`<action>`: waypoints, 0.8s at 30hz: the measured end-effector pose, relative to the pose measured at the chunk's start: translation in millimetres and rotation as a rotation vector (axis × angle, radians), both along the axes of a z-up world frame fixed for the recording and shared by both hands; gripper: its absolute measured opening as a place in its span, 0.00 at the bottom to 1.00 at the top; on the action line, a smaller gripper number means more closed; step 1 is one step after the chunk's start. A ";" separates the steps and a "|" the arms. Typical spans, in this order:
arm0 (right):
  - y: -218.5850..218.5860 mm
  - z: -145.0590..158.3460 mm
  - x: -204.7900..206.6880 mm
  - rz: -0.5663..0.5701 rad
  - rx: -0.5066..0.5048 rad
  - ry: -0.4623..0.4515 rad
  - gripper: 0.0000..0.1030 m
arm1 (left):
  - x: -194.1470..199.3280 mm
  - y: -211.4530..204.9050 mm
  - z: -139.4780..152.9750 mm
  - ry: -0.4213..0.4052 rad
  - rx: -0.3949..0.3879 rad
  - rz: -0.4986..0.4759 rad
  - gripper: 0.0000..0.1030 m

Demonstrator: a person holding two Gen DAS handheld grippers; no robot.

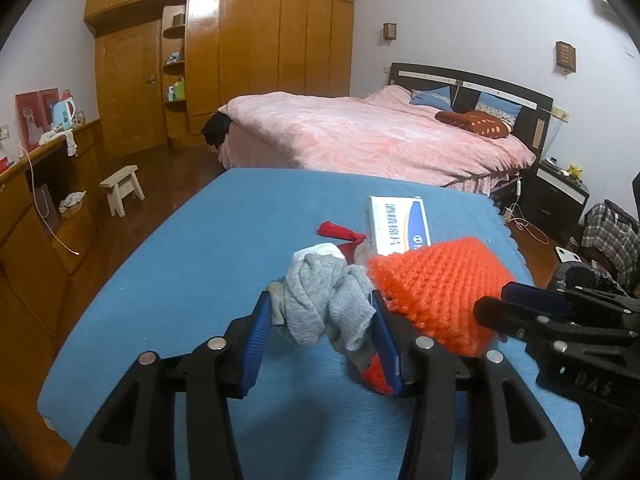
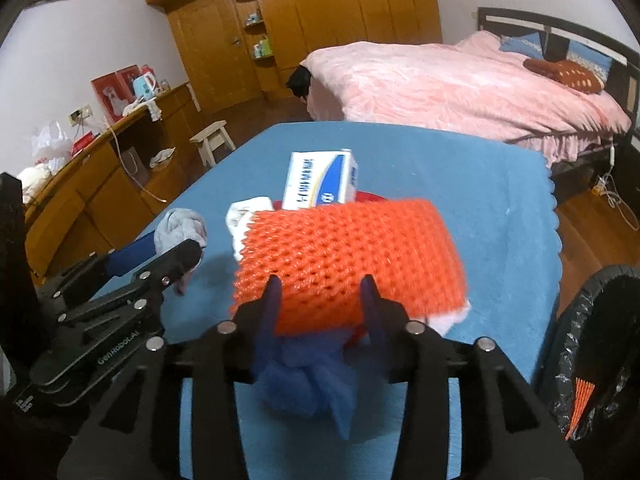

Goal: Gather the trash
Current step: 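Lift the orange foam net with the right tool, holding the sock in the left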

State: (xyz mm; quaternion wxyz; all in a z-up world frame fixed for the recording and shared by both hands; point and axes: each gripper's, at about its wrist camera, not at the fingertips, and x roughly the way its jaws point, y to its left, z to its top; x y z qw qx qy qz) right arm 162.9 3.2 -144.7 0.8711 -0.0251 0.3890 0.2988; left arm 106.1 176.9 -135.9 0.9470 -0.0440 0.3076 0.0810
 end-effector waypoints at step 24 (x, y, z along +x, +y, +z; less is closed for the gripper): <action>18.8 -3.9 -9.7 0.023 -0.052 -0.003 0.29 | -10.9 22.5 3.1 -0.011 -0.010 0.026 0.47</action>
